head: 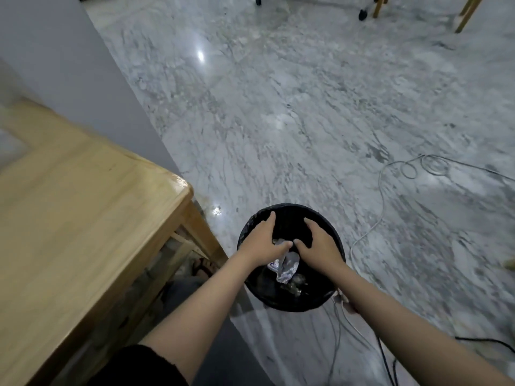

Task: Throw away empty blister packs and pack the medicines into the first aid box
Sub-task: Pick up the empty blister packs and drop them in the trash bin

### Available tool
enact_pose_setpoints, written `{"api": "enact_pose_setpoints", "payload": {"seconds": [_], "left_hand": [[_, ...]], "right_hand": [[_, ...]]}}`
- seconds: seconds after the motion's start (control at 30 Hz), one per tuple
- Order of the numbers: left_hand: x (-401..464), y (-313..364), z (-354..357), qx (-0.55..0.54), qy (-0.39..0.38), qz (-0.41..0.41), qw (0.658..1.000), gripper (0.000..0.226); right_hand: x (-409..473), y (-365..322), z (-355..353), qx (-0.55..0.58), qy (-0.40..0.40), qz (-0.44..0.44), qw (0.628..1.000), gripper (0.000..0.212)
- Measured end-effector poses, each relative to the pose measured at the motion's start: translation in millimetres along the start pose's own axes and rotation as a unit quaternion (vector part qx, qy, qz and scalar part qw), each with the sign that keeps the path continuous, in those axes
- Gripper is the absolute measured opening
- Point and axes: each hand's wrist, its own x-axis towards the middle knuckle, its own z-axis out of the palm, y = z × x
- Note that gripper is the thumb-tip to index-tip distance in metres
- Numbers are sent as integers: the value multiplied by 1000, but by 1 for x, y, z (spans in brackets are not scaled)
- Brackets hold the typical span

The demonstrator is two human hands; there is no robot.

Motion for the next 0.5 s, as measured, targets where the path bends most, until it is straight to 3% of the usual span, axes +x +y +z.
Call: {"api": "enact_pose_setpoints", "payload": {"seconds": [0.27, 0.5], "left_hand": [[-57, 47, -79, -16, 127, 58, 990, 87], [-155, 54, -177, -28, 324, 88, 942, 81]], "right_hand": [[-14, -95, -46, 12, 53, -123, 991, 65], [-50, -217, -73, 49, 115, -254, 959, 62]]}}
